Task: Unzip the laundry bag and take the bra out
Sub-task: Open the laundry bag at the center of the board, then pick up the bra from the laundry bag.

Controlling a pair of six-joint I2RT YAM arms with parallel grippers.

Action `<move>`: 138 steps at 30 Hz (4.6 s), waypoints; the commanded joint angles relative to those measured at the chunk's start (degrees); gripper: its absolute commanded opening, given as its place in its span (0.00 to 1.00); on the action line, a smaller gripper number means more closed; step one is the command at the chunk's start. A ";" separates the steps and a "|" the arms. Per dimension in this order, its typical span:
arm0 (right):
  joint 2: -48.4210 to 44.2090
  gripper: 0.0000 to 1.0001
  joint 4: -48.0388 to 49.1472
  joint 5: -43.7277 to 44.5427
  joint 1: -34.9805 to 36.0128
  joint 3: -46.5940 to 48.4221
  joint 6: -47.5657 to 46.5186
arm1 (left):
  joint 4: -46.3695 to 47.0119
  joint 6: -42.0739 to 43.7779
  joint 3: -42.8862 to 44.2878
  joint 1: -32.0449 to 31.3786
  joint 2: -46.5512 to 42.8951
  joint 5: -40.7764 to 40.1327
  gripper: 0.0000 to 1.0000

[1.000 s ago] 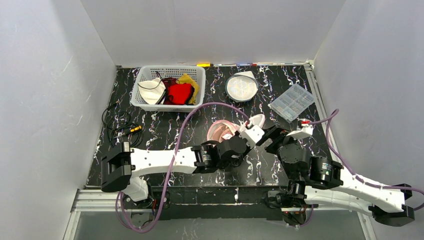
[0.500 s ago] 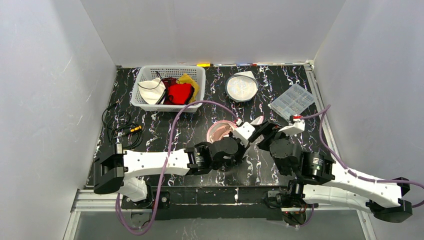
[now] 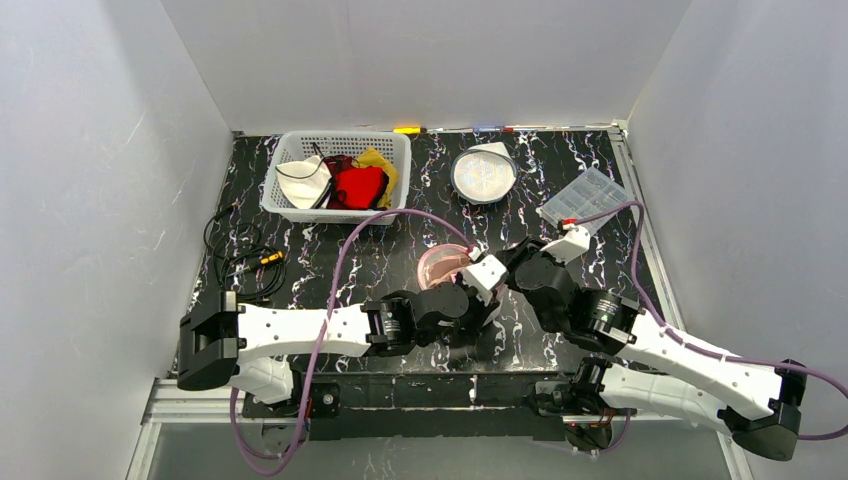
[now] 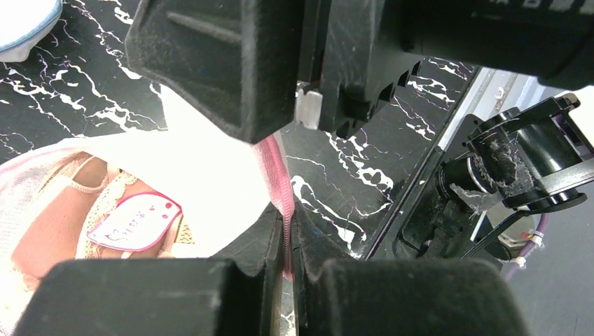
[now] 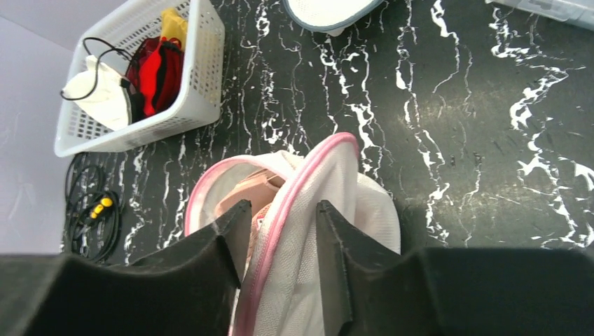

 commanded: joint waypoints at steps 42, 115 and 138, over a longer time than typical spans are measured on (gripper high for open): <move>-15.92 0.01 1.76 -17.74 -0.65 -6.54 -24.68 | -33.46 0.08 10.13 32.85 4.62 20.25 0.11; 31.63 0.70 34.76 -35.02 1.98 3.20 -21.31 | -33.68 -25.47 -18.00 32.89 -28.42 3.81 0.00; 46.17 0.95 30.65 -21.44 7.03 14.80 -19.02 | -28.75 -27.89 -24.13 32.85 -27.74 5.22 0.00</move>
